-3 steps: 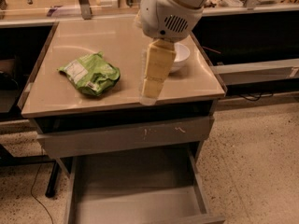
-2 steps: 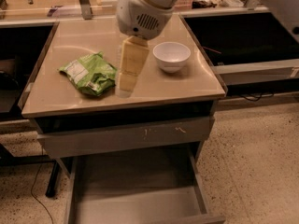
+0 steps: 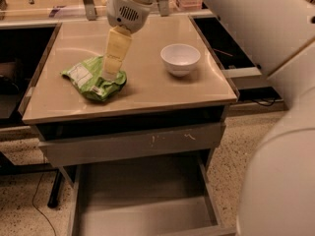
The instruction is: Place green rice chip bag into middle drawer
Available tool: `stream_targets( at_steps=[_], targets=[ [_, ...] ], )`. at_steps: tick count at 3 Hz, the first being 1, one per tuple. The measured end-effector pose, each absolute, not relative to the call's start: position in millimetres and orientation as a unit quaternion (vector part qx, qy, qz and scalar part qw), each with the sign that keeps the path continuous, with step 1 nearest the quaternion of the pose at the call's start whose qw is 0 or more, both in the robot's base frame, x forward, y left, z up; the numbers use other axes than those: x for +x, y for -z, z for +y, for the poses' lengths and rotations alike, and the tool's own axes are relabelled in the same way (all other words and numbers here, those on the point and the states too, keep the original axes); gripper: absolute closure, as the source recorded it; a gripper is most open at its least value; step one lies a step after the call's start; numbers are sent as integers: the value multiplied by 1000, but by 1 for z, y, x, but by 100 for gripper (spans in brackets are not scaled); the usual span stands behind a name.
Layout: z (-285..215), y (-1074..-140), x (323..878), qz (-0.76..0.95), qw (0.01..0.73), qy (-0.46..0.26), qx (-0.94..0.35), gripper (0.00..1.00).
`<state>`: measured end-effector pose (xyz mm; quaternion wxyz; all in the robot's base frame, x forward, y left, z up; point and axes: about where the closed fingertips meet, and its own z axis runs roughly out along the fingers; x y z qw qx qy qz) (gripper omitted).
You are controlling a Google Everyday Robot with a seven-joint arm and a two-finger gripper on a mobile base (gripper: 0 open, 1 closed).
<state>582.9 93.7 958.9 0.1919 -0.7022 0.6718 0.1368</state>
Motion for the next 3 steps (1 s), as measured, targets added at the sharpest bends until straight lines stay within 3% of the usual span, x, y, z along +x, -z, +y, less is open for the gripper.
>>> stream_targets(
  at_steps=[1,3],
  targets=[
    [96,-961,591,672,201,-139,-699,0],
    [122,-924,619,720,161,-74,-671,0]
  ],
)
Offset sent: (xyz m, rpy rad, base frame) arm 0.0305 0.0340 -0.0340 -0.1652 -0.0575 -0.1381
